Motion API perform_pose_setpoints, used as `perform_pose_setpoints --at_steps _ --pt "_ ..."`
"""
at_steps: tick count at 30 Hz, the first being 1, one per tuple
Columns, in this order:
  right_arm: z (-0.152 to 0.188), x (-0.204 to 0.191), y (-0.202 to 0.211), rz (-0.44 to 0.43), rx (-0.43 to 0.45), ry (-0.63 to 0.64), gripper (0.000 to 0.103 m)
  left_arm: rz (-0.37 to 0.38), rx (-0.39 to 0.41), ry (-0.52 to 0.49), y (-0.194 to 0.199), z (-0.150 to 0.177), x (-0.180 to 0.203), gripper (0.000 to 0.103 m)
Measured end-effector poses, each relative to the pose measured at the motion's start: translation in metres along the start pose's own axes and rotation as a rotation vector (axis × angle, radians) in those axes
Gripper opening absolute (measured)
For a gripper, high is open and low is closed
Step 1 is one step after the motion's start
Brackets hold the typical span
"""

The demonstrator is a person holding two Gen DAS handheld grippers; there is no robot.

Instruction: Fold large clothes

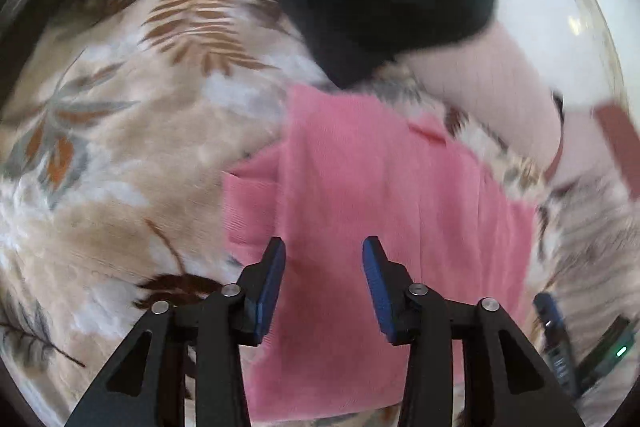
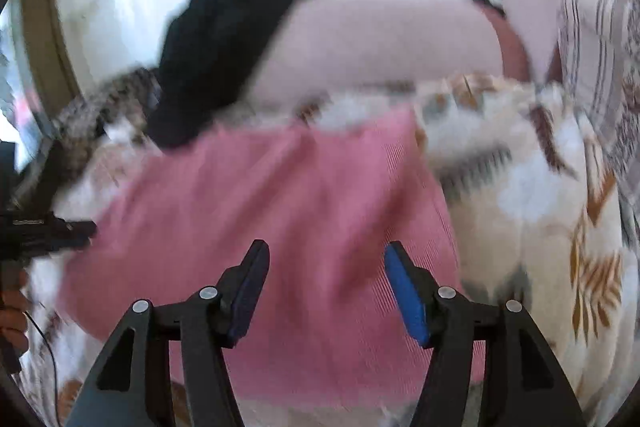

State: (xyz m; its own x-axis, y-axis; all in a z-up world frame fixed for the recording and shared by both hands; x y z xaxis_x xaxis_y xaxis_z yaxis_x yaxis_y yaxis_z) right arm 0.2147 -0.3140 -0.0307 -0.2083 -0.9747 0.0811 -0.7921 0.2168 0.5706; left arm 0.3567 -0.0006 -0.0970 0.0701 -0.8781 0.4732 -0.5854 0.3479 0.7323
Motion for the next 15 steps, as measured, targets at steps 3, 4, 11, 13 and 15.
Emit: perform_pose_setpoints --at_steps 3,4,11,13,15 --pt "0.0 -0.011 -0.022 0.018 -0.017 0.023 0.062 0.017 -0.034 0.069 -0.004 -0.006 -0.02 0.043" --pt "0.006 -0.011 -0.034 0.018 -0.049 0.016 0.062 0.037 -0.05 0.09 -0.007 -0.005 -0.023 0.044" --pt "0.042 -0.015 -0.064 0.057 -0.147 0.11 0.064 0.116 -0.112 0.195 -0.033 0.003 -0.036 0.06" --pt "0.036 -0.011 -0.061 0.04 -0.162 0.087 0.065 0.129 -0.113 0.223 -0.037 0.002 -0.039 0.063" --pt "0.029 -0.007 -0.054 0.03 -0.165 0.069 0.065 0.147 -0.113 0.233 -0.039 0.002 -0.041 0.066"
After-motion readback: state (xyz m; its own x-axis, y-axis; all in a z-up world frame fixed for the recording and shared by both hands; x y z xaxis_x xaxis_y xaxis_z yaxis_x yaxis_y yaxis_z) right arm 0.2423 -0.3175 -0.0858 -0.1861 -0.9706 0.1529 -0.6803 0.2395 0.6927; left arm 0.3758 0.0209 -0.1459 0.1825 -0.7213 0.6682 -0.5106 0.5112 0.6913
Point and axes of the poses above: each gripper's, at about its wrist camera, not at the fingertips, and y roughly against the way its jaws point, x to its right, z to its underside, the point moved 2 cm from there along -y, roughly the way its jaws point, and after that the axes turned 10 degrees about x, right-handed, at the moved point
